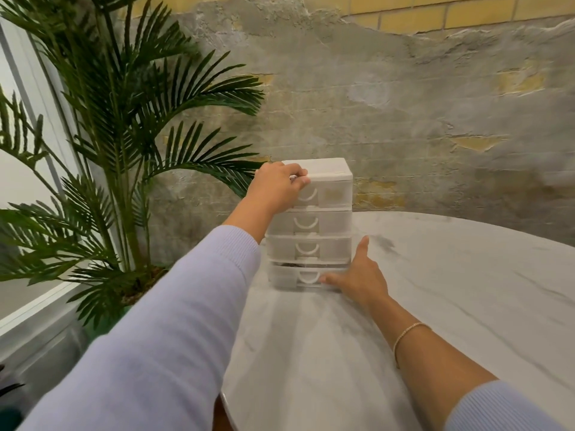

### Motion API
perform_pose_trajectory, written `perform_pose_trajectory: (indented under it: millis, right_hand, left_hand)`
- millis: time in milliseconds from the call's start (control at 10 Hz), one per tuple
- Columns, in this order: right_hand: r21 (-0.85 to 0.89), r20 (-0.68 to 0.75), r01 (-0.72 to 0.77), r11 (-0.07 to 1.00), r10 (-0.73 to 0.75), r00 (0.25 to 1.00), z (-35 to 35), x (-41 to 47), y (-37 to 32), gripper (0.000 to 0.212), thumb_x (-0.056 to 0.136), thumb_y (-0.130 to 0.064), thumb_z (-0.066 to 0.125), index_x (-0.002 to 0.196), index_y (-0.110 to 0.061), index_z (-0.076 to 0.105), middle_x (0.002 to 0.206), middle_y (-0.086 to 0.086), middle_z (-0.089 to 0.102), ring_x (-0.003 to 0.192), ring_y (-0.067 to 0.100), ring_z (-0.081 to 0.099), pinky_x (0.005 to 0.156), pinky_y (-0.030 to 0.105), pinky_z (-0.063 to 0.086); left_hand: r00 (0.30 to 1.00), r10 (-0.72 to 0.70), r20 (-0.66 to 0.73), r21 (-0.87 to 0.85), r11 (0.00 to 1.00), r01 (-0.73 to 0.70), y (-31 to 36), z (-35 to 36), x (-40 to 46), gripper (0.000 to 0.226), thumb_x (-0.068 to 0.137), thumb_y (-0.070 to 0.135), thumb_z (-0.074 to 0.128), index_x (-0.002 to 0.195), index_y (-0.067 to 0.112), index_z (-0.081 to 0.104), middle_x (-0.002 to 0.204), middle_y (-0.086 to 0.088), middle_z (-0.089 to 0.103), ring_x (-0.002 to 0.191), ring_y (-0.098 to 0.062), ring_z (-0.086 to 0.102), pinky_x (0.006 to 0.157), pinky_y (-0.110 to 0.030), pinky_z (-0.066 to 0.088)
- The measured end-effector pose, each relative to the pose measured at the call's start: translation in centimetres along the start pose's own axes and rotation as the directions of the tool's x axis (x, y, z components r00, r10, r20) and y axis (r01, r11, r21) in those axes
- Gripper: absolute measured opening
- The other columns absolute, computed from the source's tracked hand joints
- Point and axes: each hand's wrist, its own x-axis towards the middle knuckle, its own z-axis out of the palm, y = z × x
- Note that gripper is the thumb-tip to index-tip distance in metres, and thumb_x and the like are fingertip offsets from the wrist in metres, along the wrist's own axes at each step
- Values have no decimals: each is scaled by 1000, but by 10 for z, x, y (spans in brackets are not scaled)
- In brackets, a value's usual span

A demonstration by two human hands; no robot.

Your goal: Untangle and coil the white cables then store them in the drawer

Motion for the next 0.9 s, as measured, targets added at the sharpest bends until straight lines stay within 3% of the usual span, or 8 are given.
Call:
perform_pose_trajectory:
  millis: [300, 500, 600, 700, 800, 900]
  right_hand:
    - [-63, -77, -40, 997, 35, 996, 8, 8, -1, 112, 77, -44, 73, 150, -13, -7, 129, 11, 55, 120, 31, 51, 100, 44, 40]
    - [-61, -8, -59, 996, 59, 998, 7, 5, 3, 108, 82, -39, 70, 149, -12, -10, 133, 13, 52, 122, 32, 49, 102, 43, 40]
    - [-119, 13, -74, 990, 76, 997, -6, 0, 8, 104, 84, -34, 69, 150, -11, -9, 135, 15, 49, 122, 32, 49, 99, 40, 42]
    - [-190, 93, -92, 977, 112, 989, -34, -12, 13, 98, 84, -39, 66, 150, -9, 0, 141, 13, 44, 126, 30, 45, 99, 36, 42]
    - [-248, 151, -45, 968, 85, 985, -65, -34, 20, 82, 87, -48, 60, 146, -7, 21, 142, 11, 43, 129, 27, 43, 98, 32, 40]
    - [-285, 216, -15, 958, 80, 973, -88, -73, 22, 77, 89, -49, 56, 144, -6, 26, 146, 11, 38, 133, 26, 38, 102, 30, 35]
  left_hand:
    - [1000, 10, -5, 3, 1000, -10, -1, 1, 0, 38, 99, 40, 39, 131, 26, 53, 133, -6, 52, 128, -25, 38, 105, -35, 30]
    - [1000, 18, 26, 4, 1000, -18, 0, -2, -6, 41, 99, 37, 40, 138, 25, 46, 143, -4, 44, 134, -24, 32, 114, -40, 20]
    - [994, 19, 106, 85, 996, -28, 2, -3, -12, 52, 99, 39, 41, 147, 26, 29, 155, -5, 23, 144, -25, 17, 117, -44, 4]
    - [994, -34, 100, 109, 994, 23, 4, 1, -22, 69, 97, 42, 43, 152, 22, 7, 159, -10, 1, 146, -26, -3, 117, -43, -1]
    - [993, -105, 48, 82, 992, 101, 20, 6, -51, 72, 94, 40, 48, 150, 12, 12, 155, -14, 15, 142, -31, 9, 116, -42, 8]
    - [979, -123, 163, 44, 992, 117, 41, 13, -95, 61, 94, 31, 50, 145, 10, 23, 147, -13, 29, 135, -30, 22, 112, -37, 17]
